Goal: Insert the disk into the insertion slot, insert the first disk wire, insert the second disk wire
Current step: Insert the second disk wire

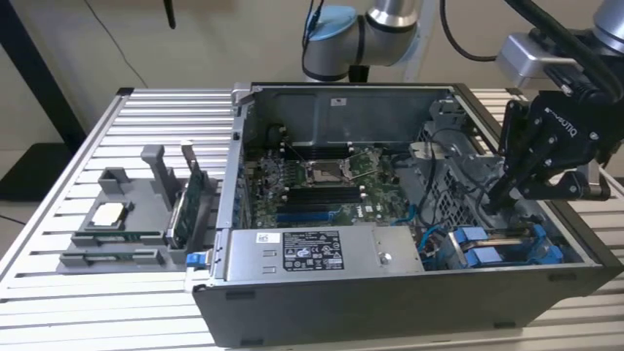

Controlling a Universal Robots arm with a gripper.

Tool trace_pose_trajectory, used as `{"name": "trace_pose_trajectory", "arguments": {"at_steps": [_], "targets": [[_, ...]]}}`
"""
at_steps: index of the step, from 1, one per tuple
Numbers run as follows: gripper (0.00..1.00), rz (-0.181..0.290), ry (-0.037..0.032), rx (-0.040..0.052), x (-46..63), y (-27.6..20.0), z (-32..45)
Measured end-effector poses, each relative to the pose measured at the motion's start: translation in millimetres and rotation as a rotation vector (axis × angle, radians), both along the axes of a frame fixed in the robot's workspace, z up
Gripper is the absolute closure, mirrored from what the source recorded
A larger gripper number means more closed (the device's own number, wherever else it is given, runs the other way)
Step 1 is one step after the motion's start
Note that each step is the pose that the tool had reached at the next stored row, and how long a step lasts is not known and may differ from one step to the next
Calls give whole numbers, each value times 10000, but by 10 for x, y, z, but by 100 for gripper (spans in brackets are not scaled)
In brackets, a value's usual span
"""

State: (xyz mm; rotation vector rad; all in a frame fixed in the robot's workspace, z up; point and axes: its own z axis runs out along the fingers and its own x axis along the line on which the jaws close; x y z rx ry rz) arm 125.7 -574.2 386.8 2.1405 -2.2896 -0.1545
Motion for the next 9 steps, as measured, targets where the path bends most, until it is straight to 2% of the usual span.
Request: {"name": "trace_pose_trajectory", "arguments": {"at_steps": [5, 7, 9], "targets": [[84, 0, -17, 8, -1, -1, 0], [84, -1, -112, 14, -8, -13, -5], [84, -1, -242, 26, -23, -36, -8]]}}
